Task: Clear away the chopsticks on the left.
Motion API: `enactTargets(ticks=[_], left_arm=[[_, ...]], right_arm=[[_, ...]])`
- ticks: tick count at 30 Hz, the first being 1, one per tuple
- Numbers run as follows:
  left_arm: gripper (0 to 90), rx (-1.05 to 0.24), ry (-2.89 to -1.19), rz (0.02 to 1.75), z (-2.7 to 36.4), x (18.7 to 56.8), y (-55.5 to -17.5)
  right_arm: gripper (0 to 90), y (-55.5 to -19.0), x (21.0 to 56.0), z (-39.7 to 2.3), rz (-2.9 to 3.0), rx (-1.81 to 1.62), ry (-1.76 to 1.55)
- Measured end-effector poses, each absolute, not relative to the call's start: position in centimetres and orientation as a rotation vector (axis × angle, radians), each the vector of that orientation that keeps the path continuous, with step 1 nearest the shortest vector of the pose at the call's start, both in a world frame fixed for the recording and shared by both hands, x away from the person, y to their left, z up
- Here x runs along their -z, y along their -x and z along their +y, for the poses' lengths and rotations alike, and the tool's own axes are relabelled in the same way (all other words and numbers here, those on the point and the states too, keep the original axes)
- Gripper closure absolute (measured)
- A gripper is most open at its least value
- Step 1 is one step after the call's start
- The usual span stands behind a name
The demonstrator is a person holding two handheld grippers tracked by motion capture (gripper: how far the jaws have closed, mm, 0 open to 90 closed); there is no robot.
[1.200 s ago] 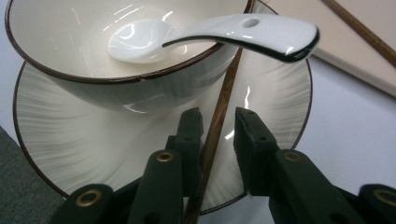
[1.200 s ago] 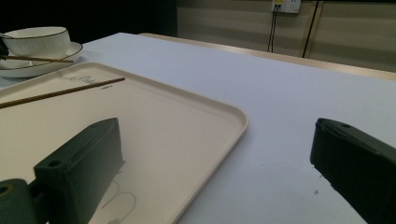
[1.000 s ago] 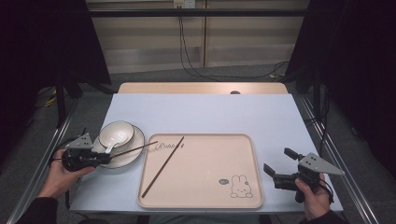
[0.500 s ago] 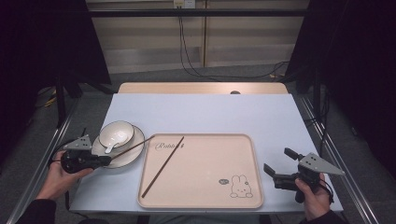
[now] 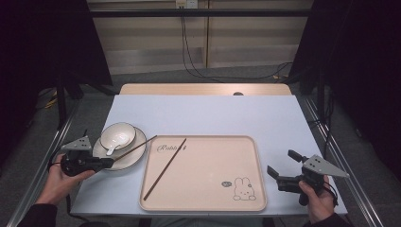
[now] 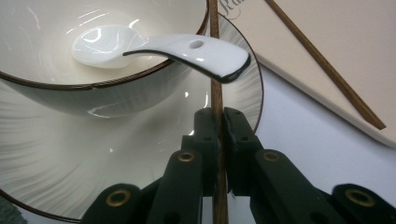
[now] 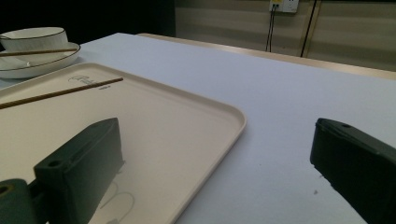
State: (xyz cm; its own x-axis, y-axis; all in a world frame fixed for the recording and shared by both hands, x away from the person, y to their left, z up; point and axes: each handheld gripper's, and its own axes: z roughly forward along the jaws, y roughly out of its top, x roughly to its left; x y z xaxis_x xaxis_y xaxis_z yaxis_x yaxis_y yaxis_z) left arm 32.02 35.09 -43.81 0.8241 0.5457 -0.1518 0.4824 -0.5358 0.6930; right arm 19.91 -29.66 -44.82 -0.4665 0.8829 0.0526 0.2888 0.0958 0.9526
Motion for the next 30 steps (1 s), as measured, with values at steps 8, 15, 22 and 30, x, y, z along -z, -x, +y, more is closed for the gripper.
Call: enactTargets(ticks=[8, 15, 22, 30], left_arm=[[84.9, -0.1, -2.198, 0.759, 34.8, 43.3, -31.4], [84.8, -0.075, -2.145, 0.797, 34.8, 42.7, -30.5], [84.8, -0.077, -2.115, 0.836, 34.6, 42.4, -29.4], [84.9, -0.09, -2.1, 0.879, 33.8, 41.9, -27.8]], right_arm=[[2.0, -19.9, 44.8, -29.7, 1.822, -1.383, -1.148], [2.0, -19.9, 44.8, -29.6, 1.823, -1.385, -1.148], [2.0, -19.9, 44.8, -29.6, 1.823, -1.387, -1.148], [2.0, -19.9, 44.8, -29.6, 1.824, -1.387, -1.148]])
